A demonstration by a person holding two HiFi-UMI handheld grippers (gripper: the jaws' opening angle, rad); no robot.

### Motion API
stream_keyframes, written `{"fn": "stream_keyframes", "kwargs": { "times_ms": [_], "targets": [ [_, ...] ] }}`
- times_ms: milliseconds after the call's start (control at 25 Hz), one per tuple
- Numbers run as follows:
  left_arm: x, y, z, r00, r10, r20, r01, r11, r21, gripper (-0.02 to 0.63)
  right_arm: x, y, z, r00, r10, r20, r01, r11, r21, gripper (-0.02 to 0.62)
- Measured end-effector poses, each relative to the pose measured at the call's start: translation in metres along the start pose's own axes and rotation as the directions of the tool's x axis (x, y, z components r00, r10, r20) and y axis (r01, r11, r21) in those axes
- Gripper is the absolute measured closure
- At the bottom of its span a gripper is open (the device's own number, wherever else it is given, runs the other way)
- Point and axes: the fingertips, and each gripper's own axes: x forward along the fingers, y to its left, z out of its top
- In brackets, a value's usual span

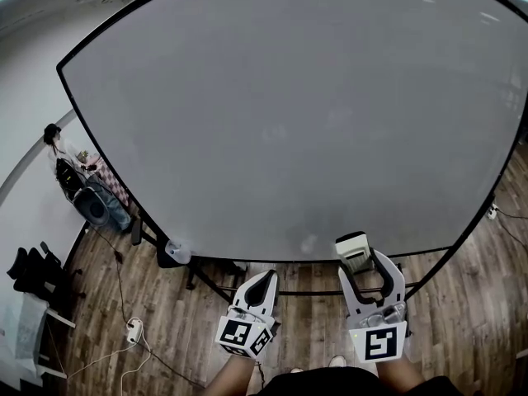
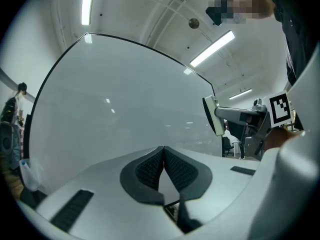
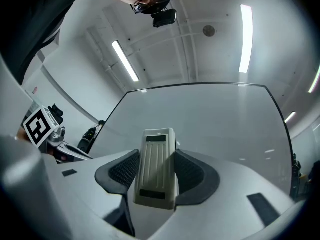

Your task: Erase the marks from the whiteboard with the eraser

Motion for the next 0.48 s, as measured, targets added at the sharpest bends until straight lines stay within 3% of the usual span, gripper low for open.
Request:
{"fn": "stream_keyframes", "kwargs": {
  "times_ms": [480],
  "targets": [
    [0.0015,-0.0064,0.0018,1.0,0.002,-0.005,-0.002,1.0,0.009,0.586,-0.001,-0.0003,-0.0025,1.0,-0.002,0.009,0.002,1.0,-0.022,0.35]
  ]
}}
